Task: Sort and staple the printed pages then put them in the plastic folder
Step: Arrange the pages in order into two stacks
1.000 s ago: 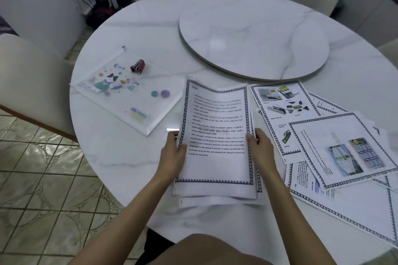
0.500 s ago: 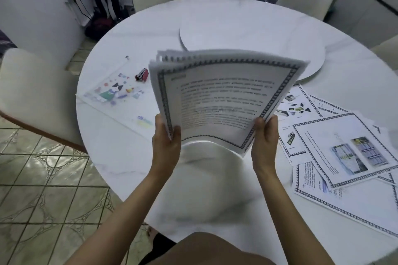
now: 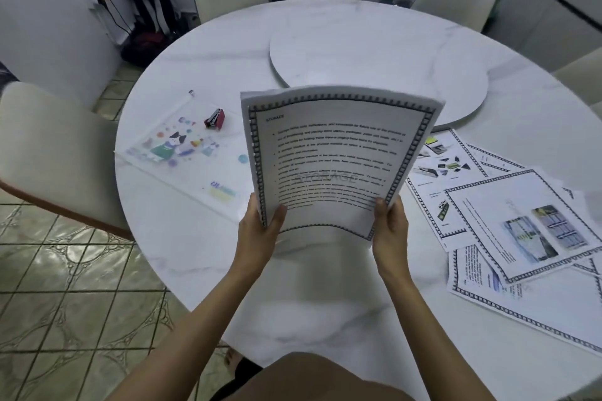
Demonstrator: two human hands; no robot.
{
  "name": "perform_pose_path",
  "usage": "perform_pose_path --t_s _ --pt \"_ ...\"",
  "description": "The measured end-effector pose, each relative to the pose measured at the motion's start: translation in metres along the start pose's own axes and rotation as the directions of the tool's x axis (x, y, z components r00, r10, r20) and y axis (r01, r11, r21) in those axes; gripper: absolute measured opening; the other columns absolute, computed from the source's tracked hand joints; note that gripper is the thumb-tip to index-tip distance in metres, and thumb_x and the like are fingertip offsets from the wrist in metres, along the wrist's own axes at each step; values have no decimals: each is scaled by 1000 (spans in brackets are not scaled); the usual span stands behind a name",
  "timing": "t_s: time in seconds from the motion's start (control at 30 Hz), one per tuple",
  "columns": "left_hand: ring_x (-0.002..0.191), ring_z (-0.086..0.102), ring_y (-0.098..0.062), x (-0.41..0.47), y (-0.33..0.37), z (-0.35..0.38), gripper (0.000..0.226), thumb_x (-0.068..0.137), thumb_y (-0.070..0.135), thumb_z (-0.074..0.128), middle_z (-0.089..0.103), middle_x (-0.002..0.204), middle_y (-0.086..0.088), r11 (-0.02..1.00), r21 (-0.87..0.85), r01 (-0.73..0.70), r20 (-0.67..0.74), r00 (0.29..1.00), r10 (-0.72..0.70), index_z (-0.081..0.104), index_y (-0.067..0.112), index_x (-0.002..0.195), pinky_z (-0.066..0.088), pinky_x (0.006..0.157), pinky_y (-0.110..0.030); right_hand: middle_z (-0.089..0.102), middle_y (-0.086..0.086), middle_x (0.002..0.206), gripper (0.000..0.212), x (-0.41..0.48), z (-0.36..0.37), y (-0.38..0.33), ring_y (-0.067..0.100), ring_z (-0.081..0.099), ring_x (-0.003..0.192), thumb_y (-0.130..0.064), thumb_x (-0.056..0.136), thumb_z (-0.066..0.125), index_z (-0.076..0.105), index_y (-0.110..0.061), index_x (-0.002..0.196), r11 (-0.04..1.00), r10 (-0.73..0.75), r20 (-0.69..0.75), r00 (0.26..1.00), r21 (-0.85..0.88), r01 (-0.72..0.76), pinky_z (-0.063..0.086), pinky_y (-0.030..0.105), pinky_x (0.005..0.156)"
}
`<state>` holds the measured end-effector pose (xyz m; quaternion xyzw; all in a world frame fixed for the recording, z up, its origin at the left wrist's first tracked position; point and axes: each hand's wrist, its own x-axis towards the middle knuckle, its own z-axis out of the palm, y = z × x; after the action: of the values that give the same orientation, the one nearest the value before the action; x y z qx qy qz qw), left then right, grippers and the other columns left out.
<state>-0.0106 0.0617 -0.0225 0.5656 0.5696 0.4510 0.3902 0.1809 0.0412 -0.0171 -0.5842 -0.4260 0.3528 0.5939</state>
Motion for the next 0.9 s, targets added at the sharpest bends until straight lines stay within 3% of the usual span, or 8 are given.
perform_pose_path --t_s 0.07,0.13,0.27,0.33,0.43,0.57,0.7,0.9 --pt "100 54 -2 -1 -5 1 33 95 19 48 56 112 11 999 44 14 18 1000 -15 48 15 128 39 75 0 61 -12 106 17 -2 1 4 -3 57 99 -23 100 38 54 -25 106 1000 6 17 1000 -25 -6 45 12 85" --pt "104 53 -12 -1 -6 2 32 96 18 46 56 114 7 998 64 20 38 999 -22 50 11 127 38 73 2 62 -13 104 16 0 0 3 -8 56 95 -22 100 38 54 -25 103 997 32 2 999 -66 -32 43 9 82" --pt "110 52 -6 -1 -4 -2 38 96 21 45 55 123 8 998 6 69 119 990 -69 44 14 133 40 81 2 56 -11 79 16 6 -7 0 -7 49 69 -18 99 41 49 -13 86 972 69 -27 997 -224 -74 39 6 64" --pt "108 51 -5 -3 -5 -4 38 96 21 45 53 123 9 995 14 102 140 985 -103 42 15 134 41 80 -2 44 -4 66 27 7 -10 3 0 39 57 -17 99 42 40 -15 73 939 76 -17 997 -336 -78 33 13 56" --pt "103 51 -6 -7 -13 -5 36 97 20 45 52 122 7 979 88 184 167 966 -196 40 15 132 41 80 -14 41 0 64 31 3 -13 13 12 36 60 -18 99 41 33 -14 69 862 184 -10 983 -479 -166 29 20 54" --pt "109 55 -23 -13 -29 -6 31 97 18 43 55 128 -9 924 203 324 179 916 -360 41 8 126 44 84 -26 49 1 69 28 -12 -12 28 21 46 71 -15 98 41 40 -12 71 789 297 -48 954 -551 -274 30 30 56" --pt "113 54 -27 -17 -37 -7 37 97 16 42 53 131 -12 888 271 372 174 888 -425 35 8 132 41 82 -24 53 1 78 20 -29 -6 30 22 49 77 -12 99 39 51 -5 85 766 368 -107 923 -528 -367 31 30 60" --pt "114 52 -22 -18 -37 -10 43 96 12 42 49 136 -7 891 266 368 189 886 -422 31 12 138 37 81 -19 51 4 75 21 -44 -2 29 22 46 72 -11 99 38 50 -1 85 728 376 -204 904 -539 -424 30 31 56"
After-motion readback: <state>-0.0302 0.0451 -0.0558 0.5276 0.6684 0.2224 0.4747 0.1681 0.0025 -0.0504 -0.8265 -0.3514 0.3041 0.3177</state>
